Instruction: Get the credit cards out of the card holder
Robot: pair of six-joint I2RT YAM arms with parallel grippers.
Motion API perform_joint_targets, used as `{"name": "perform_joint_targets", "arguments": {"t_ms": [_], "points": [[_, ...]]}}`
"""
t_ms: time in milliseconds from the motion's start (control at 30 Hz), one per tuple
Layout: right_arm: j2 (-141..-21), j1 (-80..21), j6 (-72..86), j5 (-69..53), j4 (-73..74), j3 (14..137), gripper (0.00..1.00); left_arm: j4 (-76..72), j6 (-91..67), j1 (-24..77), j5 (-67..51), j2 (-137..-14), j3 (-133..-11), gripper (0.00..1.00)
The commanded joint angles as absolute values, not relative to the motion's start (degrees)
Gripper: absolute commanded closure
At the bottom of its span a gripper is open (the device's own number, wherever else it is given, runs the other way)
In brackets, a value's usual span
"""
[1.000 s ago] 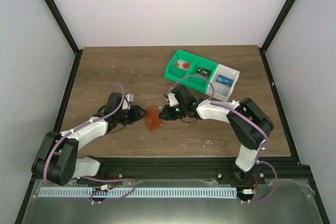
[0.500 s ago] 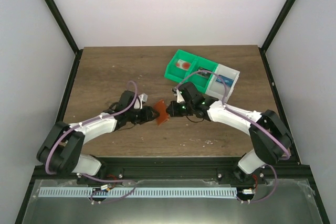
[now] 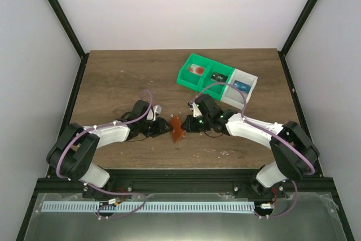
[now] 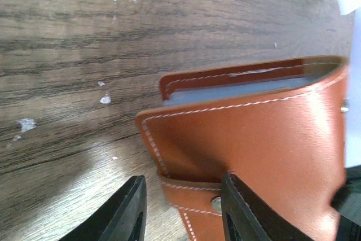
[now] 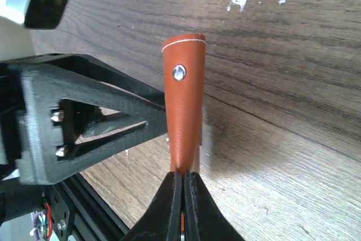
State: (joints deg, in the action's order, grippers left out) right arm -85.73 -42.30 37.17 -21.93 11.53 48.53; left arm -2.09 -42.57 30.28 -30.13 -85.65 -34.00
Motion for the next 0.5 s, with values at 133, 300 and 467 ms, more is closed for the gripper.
{"name": "perform_joint_targets", "arguments": {"t_ms": [133, 300, 467], "points": [[-82.69, -42.87, 38.06, -23.19, 9.14, 48.00, 0.99, 0.24, -38.85, 30.49, -30.89, -88.18, -35.95, 0.62], [-83.47, -42.82, 37.81, -23.27, 9.32, 47.91, 0.99, -2.44, -40.52, 30.49, -35.36, -86.93, -35.13, 0.60], [-83.75, -42.88, 37.88, -23.31, 9.05, 47.70, 1.00, -6.54, -43.88, 30.50, -37.14, -84.53, -34.03, 0.59]]}}
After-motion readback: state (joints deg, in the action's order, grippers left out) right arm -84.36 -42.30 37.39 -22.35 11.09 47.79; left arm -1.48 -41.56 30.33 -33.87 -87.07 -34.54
